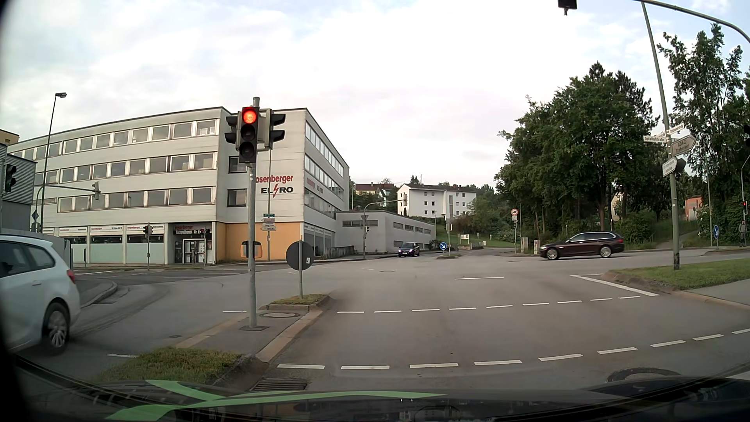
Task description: Follow the waypoints while adhering to traffic rules and regulations
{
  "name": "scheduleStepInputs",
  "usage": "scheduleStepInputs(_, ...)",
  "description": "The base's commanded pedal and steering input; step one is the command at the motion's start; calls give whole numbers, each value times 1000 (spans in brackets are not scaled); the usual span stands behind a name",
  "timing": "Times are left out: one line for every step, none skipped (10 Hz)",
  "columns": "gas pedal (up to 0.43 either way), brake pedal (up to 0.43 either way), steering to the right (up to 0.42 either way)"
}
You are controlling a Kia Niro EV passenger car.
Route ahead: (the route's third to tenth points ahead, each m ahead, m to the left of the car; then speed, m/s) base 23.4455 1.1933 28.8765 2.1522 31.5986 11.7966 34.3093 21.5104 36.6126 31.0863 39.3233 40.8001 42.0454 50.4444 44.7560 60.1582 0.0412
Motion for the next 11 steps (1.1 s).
scheduleStepInputs(0, 220, -20)
scheduleStepInputs(0, 220, -20)
scheduleStepInputs(0, 220, -20)
scheduleStepInputs(0, 226, -20)
scheduleStepInputs(0, 226, -20)
scheduleStepInputs(0, 226, -20)
scheduleStepInputs(0, 226, -20)
scheduleStepInputs(0, 226, -20)
scheduleStepInputs(0, 232, -20)
scheduleStepInputs(0, 232, -20)
scheduleStepInputs(0, 238, -20)
